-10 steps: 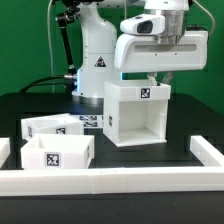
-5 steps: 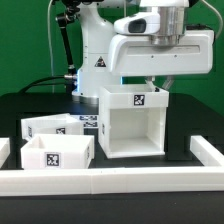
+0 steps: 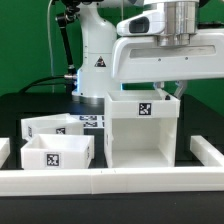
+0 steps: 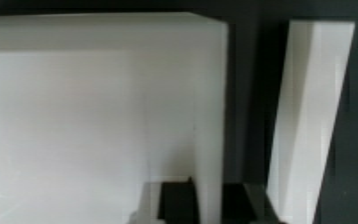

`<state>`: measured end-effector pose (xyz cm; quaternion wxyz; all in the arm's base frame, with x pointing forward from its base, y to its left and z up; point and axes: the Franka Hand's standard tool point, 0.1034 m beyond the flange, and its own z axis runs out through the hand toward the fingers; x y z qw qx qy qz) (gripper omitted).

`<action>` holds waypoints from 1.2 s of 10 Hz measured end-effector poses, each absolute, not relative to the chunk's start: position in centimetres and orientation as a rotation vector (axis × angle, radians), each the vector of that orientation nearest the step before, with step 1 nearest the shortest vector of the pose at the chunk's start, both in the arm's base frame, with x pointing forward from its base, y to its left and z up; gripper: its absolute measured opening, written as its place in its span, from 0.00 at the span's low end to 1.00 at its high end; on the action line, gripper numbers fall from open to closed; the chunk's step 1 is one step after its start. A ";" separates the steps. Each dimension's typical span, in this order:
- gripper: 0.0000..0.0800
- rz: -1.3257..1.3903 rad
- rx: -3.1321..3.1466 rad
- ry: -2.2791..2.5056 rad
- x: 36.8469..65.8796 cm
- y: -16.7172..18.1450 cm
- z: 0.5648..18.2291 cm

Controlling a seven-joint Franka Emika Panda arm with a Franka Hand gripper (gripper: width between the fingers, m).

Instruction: Assemble drawer

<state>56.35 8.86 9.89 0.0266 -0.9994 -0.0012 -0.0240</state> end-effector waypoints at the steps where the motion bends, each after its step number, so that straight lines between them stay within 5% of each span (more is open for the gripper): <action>1: 0.05 -0.090 -3.080 0.014 57.3 9.1 9.9; 5: 0.05 -0.088 -3.076 0.072 57.2 9.2 10.0; 12: 0.05 -0.125 -2.840 0.981 58.7 8.7 10.0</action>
Offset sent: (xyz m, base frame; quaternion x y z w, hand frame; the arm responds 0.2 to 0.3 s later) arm 0.0000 0.0000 0.0000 0.0000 0.0000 0.0000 1.0000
